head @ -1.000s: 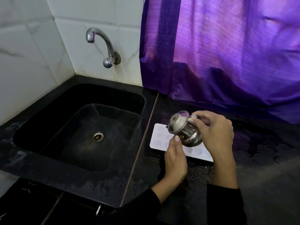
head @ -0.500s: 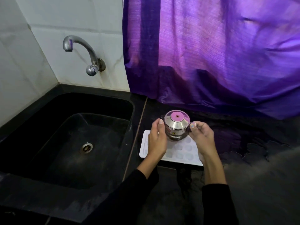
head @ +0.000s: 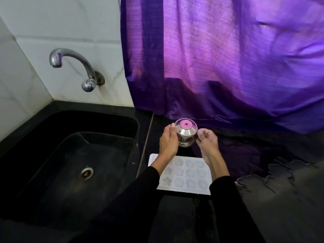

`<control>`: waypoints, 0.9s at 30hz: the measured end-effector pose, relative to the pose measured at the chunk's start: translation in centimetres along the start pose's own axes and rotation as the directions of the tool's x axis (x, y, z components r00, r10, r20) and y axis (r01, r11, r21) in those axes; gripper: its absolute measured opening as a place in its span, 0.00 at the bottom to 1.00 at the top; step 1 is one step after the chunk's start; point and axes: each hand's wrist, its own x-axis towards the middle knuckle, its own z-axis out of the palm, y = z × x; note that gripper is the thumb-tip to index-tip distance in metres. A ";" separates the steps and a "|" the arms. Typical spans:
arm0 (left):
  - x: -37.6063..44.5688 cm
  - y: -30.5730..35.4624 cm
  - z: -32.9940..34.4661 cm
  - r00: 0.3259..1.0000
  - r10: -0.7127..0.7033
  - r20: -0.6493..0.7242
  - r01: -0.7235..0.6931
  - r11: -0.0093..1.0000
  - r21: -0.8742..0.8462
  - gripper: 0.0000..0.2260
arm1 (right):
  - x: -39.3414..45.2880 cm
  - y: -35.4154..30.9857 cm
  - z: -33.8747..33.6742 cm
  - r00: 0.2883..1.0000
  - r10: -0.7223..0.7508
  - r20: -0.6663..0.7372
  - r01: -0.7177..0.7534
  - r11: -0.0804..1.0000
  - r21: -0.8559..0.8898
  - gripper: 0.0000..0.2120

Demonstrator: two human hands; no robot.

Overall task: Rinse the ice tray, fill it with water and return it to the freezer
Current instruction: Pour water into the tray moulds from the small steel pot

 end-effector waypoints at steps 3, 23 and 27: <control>0.9 -0.1 0.2 1.000 -0.019 0.003 0.019 1.000 0.018 0.22 | 0.8 0.1 0.3 0.999 0.033 -0.005 -0.033 0.999 0.009 0.03; 0.3 -2.5 -4.3 0.969 -0.047 -0.243 0.104 0.969 0.223 0.17 | -0.7 -0.7 -5.0 0.977 -0.019 -0.211 -0.118 0.775 -0.621 0.20; -2.6 -4.9 -6.4 0.955 -0.047 -0.294 0.154 0.923 0.352 0.15 | -4.5 0.1 -7.2 0.957 -0.019 -0.289 -0.214 0.623 -0.752 0.18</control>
